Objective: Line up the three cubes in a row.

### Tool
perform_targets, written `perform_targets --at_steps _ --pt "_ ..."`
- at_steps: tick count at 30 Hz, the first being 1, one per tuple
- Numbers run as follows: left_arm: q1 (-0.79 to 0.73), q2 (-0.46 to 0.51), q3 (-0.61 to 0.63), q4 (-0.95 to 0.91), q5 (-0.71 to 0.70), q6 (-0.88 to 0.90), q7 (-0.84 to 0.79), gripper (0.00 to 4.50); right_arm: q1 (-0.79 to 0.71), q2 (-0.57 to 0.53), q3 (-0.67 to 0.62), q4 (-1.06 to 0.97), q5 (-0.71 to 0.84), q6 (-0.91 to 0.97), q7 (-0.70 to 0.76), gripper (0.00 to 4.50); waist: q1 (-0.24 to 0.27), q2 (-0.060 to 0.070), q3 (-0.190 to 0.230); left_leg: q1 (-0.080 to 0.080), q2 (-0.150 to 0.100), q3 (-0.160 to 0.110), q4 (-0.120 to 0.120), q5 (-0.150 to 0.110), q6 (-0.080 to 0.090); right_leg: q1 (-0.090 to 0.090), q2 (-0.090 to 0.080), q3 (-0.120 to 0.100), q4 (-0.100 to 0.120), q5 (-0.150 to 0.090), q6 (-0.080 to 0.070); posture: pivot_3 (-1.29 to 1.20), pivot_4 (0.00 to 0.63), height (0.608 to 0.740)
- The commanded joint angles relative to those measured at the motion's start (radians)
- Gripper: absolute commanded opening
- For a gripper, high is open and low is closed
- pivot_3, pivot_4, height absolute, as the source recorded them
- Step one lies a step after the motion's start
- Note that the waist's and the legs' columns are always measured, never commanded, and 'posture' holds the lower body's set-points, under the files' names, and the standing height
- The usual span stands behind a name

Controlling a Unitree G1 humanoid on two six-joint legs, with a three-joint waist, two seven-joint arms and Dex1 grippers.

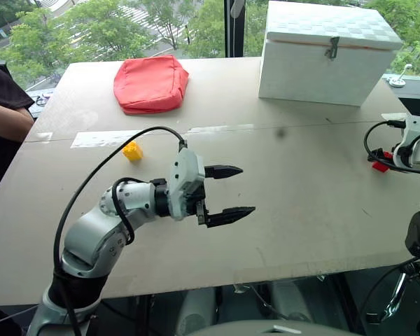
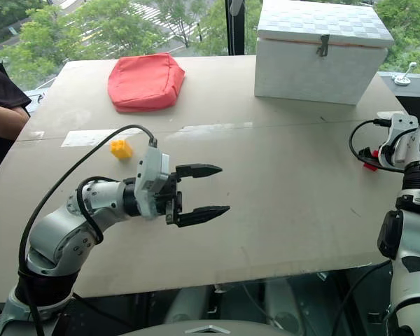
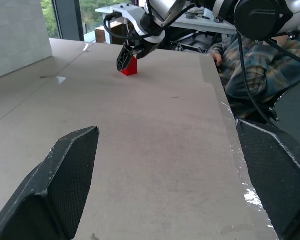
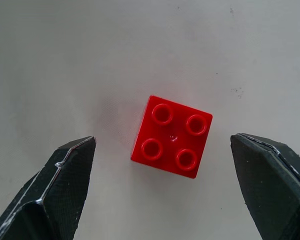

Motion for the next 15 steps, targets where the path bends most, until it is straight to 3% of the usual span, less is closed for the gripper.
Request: perform_targets --at_steps 1,4,9,12,15 --pt "-0.02 -0.013 0.008 -0.036 -0.019 -0.002 0.024 4.47 -0.054 0.001 -0.006 0.08 -0.019 -0.092 -0.023 4.44 0.0 0.0 0.0 0.0 0.0 0.0 0.0 0.0 0.0 0.0 0.0 0.0 0.0 0.0 0.0 0.0 0.15 0.74" --pt "-0.009 -0.017 0.005 -0.046 -0.021 -0.001 0.036 4.5 -0.074 0.009 0.001 0.169 -0.034 -0.172 -0.041 3.71 -0.002 0.0 0.0 0.0 0.0 0.001 0.0 0.0 0.0 0.0 0.0 0.0 0.0 0.0 0.0 0.0 0.15 0.74" --pt "0.006 -0.018 0.018 -0.065 -0.032 0.007 0.065 4.5 -0.096 -0.001 0.037 0.23 -0.048 -0.208 -0.01 1.35 -0.002 0.0 0.0 0.0 0.0 0.001 0.0 0.0 0.0 0.0 0.0 0.001 0.0 0.0 0.0 0.0 0.15 0.74" --pt "0.034 -0.007 0.039 -0.079 -0.034 0.01 0.08 4.5 -0.077 -0.036 0.143 0.153 -0.056 -0.155 0.136 1.36 -0.002 0.0 0.0 0.0 0.0 0.001 0.0 0.0 0.0 0.0 0.0 0.001 0.0 0.0 0.0 0.0 0.15 0.74" --pt "0.082 -0.003 0.077 -0.092 -0.032 -0.001 0.102 4.5 0.052 -0.106 0.318 -0.153 -0.011 -0.251 0.464 1.36 0.001 0.001 0.0 0.0 0.002 0.0 0.0 -0.001 0.001 0.0 0.0 0.0 0.0 0.0 0.0 0.0 0.15 0.74"
